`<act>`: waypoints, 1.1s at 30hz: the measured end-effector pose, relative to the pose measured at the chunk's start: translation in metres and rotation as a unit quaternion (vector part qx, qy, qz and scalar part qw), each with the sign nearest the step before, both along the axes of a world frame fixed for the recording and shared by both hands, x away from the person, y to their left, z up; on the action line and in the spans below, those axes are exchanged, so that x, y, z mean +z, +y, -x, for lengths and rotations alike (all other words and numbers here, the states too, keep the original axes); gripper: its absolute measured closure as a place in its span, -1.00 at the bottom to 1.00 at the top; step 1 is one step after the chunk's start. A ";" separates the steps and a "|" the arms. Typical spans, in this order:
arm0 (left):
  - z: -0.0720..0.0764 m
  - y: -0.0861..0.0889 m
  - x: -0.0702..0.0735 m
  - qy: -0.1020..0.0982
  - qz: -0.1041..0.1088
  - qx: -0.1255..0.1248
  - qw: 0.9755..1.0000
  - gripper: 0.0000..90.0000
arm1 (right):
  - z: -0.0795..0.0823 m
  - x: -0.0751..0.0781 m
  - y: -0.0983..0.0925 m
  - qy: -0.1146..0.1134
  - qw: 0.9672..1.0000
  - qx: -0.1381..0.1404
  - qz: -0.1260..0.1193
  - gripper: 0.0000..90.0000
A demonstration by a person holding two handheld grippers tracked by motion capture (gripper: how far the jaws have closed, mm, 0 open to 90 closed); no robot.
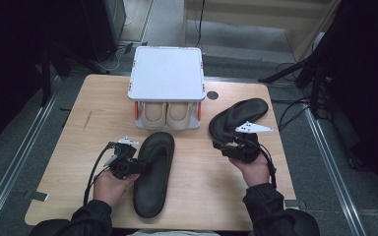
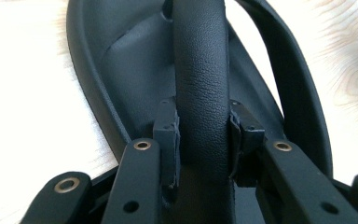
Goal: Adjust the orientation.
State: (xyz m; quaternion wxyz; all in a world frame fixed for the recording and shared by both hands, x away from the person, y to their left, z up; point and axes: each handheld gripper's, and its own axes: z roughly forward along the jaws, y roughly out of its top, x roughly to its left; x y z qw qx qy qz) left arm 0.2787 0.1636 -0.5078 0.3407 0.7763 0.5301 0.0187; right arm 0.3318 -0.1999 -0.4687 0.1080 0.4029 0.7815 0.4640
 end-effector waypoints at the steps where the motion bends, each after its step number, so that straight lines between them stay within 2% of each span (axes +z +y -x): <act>1: 0.000 -0.001 -0.001 0.001 -0.004 -0.004 1.000 0.54 | 0.000 0.000 0.000 0.000 1.000 0.000 0.000 0.10; 3: 0.001 -0.003 -0.001 -0.003 -0.009 -0.002 1.000 0.53 | 0.000 0.000 0.000 -0.001 1.000 0.000 -0.001 0.09; 6: 0.000 -0.002 -0.002 0.002 -0.006 -0.002 1.000 0.52 | 0.000 0.000 -0.001 0.000 1.000 -0.001 -0.001 0.09; 10: 0.001 -0.005 -0.002 -0.001 -0.016 -0.006 1.000 0.51 | 0.001 0.001 -0.001 -0.001 1.000 -0.001 -0.001 0.10; 13: 0.002 -0.004 0.000 -0.006 -0.012 -0.009 1.000 0.34 | 0.000 0.001 -0.001 -0.001 1.000 -0.001 -0.001 0.10; 16: 0.001 -0.003 0.004 -0.016 -0.020 -0.008 1.000 0.31 | 0.000 0.001 -0.001 -0.001 1.000 -0.001 -0.001 0.10; 23: 0.003 0.007 0.016 -0.024 0.001 0.003 1.000 0.10 | 0.000 0.001 -0.002 -0.001 1.000 -0.002 0.000 0.10; 27: 0.004 0.017 0.022 -0.028 0.015 0.007 0.999 0.04 | -0.001 0.002 -0.004 -0.001 1.000 -0.005 0.001 0.10; 33: 0.003 0.031 0.026 -0.030 0.024 0.019 0.999 -0.04 | -0.002 0.003 -0.009 -0.001 1.000 -0.010 0.000 0.10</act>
